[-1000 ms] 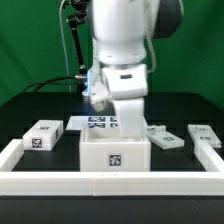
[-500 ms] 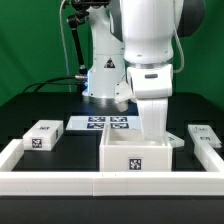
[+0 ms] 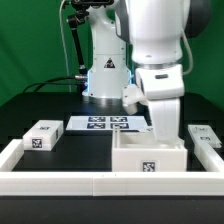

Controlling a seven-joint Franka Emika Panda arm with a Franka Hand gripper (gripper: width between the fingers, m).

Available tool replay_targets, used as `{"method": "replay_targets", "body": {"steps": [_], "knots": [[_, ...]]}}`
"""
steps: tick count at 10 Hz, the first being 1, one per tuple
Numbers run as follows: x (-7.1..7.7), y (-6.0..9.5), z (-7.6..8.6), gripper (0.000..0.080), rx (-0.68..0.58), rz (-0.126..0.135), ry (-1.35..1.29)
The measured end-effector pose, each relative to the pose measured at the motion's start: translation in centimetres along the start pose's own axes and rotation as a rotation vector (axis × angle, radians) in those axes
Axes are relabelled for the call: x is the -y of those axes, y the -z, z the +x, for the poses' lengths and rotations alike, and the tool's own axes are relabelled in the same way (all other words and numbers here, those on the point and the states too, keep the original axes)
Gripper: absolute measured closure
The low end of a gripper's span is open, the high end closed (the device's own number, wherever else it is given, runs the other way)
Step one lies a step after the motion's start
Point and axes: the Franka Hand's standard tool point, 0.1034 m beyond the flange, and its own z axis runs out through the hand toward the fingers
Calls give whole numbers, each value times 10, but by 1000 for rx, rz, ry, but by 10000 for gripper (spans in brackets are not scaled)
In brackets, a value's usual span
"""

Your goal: Assemble cabinet

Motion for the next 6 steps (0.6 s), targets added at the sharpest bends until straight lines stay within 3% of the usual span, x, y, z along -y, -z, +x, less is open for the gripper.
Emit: {"method": "replay_targets", "body": {"steps": [6], "knots": [[-6,1,38,755,-7,-2,-7]]}}
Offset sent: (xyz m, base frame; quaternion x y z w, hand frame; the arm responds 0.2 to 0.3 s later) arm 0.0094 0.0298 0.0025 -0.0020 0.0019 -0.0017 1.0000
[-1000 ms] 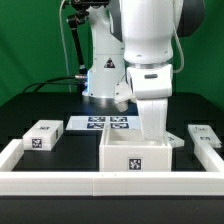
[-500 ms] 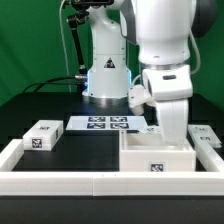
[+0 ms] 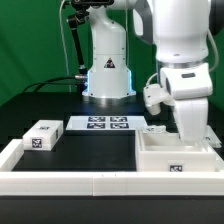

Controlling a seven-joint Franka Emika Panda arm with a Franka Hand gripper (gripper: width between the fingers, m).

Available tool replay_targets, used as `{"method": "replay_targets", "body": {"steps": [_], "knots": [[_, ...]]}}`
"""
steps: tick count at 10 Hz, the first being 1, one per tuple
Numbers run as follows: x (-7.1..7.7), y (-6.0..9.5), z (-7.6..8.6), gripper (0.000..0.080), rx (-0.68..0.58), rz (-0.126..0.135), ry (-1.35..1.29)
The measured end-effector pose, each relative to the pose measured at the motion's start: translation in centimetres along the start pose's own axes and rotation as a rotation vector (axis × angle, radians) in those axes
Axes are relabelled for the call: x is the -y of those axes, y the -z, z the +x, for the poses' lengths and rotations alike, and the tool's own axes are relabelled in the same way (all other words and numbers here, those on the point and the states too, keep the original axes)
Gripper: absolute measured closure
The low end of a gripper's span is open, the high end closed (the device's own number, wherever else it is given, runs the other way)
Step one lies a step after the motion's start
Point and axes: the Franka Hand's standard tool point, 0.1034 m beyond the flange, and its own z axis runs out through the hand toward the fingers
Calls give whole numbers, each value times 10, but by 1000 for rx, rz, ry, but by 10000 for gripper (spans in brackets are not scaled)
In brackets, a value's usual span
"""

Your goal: Assemble cabinet

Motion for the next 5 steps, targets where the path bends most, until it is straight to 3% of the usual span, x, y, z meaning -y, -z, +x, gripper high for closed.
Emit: {"method": "replay_targets", "body": {"steps": [5], "knots": [[-2,1,-9,755,7,15,24]]}}
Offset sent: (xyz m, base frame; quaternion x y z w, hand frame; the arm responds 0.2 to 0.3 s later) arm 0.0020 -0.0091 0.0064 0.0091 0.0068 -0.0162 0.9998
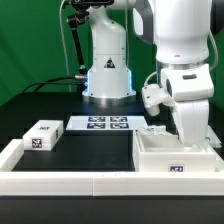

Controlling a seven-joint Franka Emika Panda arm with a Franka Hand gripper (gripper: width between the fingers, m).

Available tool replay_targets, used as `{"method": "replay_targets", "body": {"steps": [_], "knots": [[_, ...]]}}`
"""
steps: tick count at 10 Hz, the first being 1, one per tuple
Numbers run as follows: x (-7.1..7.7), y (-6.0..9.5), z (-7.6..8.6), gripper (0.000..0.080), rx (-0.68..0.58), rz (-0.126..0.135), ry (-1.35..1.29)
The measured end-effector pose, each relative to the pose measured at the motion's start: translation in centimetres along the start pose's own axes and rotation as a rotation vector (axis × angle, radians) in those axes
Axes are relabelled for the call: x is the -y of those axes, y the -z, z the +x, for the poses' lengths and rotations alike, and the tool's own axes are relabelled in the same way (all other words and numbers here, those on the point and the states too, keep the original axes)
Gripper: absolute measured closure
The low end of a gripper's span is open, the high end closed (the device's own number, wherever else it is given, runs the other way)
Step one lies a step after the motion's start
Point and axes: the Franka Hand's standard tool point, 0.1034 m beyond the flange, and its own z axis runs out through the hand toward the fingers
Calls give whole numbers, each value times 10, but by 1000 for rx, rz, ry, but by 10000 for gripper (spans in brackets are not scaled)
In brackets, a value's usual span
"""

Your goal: Assemble cabinet

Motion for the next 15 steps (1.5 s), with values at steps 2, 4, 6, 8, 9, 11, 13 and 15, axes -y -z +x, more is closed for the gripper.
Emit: {"method": "replay_targets", "body": {"steps": [2,4,6,8,9,11,13,15], "knots": [[2,5,-5,578,3,-12,-10],[8,15,-11,242,9,-31,-25],[22,27,-18,71,21,-49,-77],[41,30,-11,22,23,-80,-129],[50,29,-7,4,15,-117,-131],[64,20,3,2,2,-153,-130],[68,17,7,2,-5,-167,-129],[68,16,6,2,-5,-167,-132]]}}
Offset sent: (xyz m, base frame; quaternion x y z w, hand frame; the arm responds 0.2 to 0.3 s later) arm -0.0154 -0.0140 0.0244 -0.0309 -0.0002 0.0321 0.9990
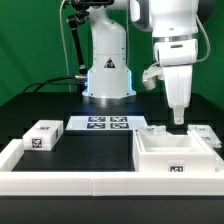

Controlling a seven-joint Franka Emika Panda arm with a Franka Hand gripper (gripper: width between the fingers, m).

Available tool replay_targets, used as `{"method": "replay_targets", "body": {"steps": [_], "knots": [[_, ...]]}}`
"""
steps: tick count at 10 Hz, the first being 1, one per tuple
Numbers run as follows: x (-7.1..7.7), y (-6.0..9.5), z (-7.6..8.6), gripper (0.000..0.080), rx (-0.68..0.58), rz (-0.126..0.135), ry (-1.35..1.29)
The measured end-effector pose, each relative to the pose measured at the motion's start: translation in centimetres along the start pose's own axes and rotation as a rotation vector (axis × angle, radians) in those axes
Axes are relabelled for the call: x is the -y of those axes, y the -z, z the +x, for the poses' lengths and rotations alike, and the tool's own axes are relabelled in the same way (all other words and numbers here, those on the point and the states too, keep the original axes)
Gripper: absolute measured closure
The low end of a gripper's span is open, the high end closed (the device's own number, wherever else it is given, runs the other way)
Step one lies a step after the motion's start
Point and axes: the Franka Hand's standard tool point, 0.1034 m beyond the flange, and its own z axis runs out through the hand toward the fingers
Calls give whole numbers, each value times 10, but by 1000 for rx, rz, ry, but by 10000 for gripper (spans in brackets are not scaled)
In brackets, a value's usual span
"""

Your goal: Assemble cabinet

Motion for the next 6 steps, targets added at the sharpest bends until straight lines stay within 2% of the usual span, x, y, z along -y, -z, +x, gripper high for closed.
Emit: {"method": "replay_targets", "body": {"steps": [2,4,6], "knots": [[1,-1,2,2,-5,-7,-3],[17,-7,20,2,-32,-31,16],[30,-18,42,2,-55,-24,4]]}}
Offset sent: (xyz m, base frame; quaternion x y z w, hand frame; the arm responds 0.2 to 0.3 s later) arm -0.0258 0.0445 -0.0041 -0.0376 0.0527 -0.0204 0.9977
